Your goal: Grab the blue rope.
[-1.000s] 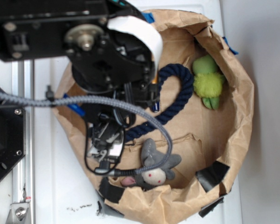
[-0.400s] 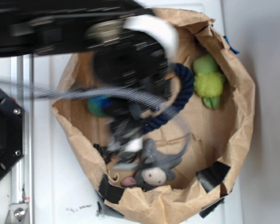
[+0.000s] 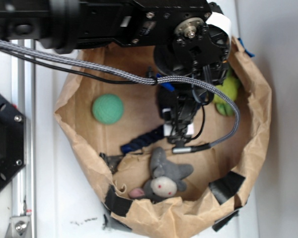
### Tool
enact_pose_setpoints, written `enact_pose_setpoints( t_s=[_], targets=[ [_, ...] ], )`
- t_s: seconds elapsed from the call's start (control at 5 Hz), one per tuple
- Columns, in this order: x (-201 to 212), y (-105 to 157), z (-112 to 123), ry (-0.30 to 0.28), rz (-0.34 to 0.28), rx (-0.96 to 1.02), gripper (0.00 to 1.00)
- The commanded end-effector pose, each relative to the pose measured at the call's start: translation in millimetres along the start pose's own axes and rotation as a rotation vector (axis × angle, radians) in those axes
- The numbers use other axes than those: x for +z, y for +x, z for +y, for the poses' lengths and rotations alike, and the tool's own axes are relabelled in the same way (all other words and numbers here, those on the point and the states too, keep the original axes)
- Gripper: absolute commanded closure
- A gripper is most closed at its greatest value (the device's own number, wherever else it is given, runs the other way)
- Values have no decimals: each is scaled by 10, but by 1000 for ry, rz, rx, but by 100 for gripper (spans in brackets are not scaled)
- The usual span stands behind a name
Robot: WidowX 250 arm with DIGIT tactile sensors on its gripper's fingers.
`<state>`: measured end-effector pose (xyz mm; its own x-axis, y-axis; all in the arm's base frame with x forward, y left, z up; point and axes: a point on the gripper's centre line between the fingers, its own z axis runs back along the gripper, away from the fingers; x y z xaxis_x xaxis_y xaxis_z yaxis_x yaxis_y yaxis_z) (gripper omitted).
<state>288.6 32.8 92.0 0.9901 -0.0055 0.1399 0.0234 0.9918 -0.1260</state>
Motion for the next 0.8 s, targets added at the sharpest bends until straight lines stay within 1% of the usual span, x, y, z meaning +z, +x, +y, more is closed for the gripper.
enact_pose_setpoints(
  t_s=[0.0,0.4,0.6],
  targets=[
    [-2,102,129,79,-46,12,0],
    [-54,103,221,100,-66,33,0],
    [-85,116,302,104,-109,11,0]
  ],
)
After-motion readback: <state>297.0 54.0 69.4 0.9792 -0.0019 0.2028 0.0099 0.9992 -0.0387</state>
